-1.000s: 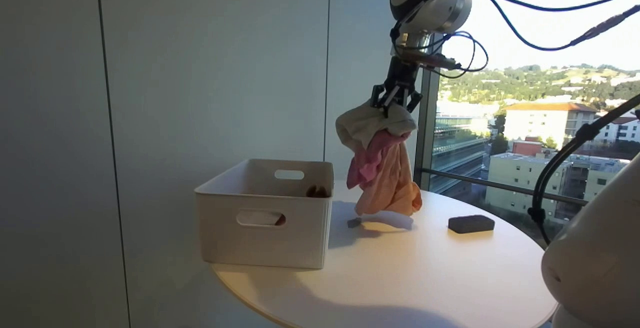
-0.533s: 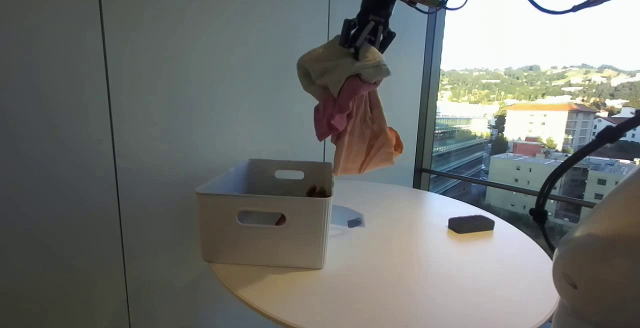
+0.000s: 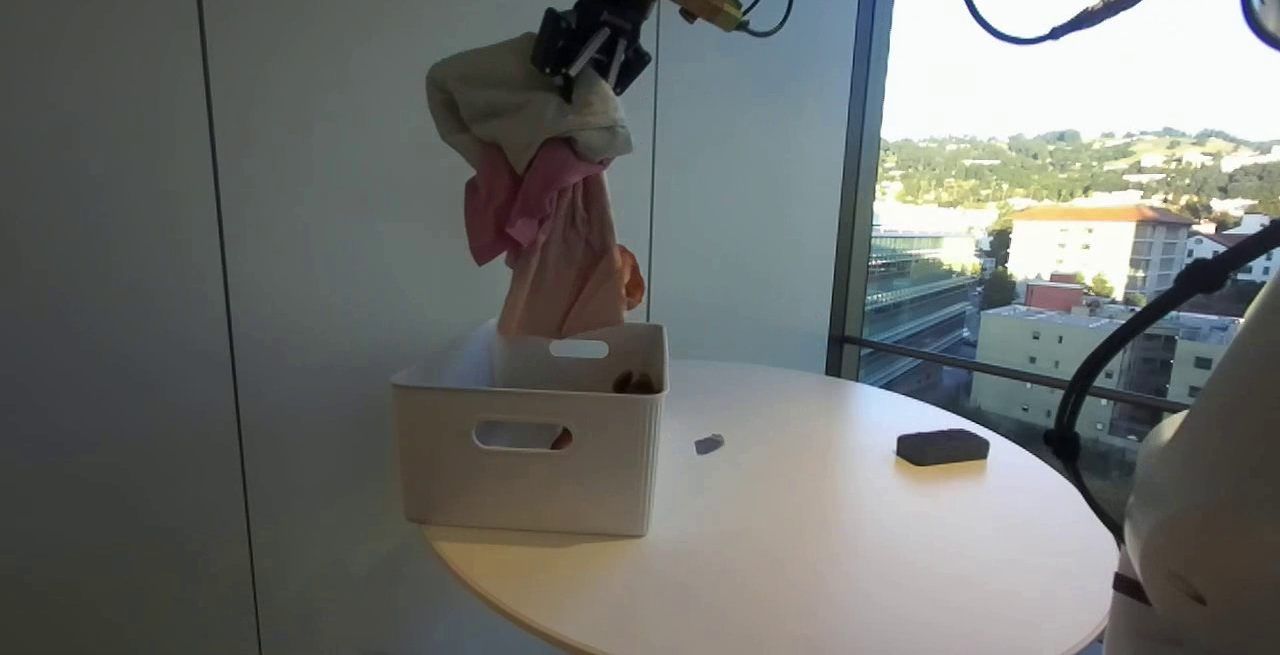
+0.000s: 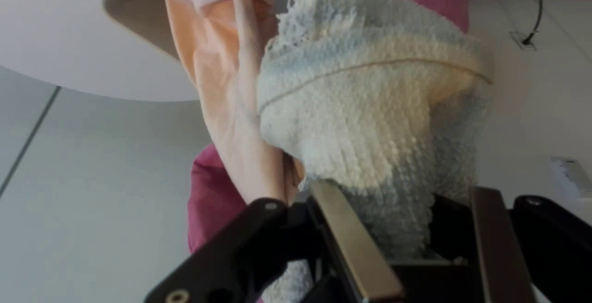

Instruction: Put all the cloths inside the white basket

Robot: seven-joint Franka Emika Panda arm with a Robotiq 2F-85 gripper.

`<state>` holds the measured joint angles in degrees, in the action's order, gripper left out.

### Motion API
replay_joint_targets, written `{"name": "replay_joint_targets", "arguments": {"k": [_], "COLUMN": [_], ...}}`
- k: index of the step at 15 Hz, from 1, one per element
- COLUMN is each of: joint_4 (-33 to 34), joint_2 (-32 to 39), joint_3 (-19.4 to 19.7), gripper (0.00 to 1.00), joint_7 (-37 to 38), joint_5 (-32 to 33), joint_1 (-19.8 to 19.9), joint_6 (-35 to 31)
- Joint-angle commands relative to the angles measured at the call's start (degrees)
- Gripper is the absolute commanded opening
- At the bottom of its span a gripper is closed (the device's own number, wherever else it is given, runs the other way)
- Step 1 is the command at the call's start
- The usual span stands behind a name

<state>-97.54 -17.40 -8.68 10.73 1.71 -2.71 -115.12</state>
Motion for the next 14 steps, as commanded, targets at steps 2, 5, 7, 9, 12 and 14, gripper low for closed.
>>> {"name": "replay_joint_targets", "arguments": {"k": [2, 5, 7, 9, 12, 14], "joint_4": [-17.91, -25.78, -28.53, -31.19, -34.84, -36.47], "joint_2": [-1.87, -1.41, -1.61, -1.25, 0.66, 2.49], "joint_3": [-0.02, 1.02, 2.96, 4.4, 6.3, 7.67], "gripper": [0.1, 0.1, 0.1, 0.1, 0.1, 0.1], "joint_7": [-0.05, -0.43, -2.24, -3.54, -4.58, -6.76], "joint_5": [-8.59, -7.36, -4.85, -2.92, 0.11, 0.74], "joint_1": [-4.15, -2.71, -0.78, 0.59, 2.86, 3.46], "joint_6": [-13.81, -19.12, -22.0, -22.31, -21.29, -20.45]}}
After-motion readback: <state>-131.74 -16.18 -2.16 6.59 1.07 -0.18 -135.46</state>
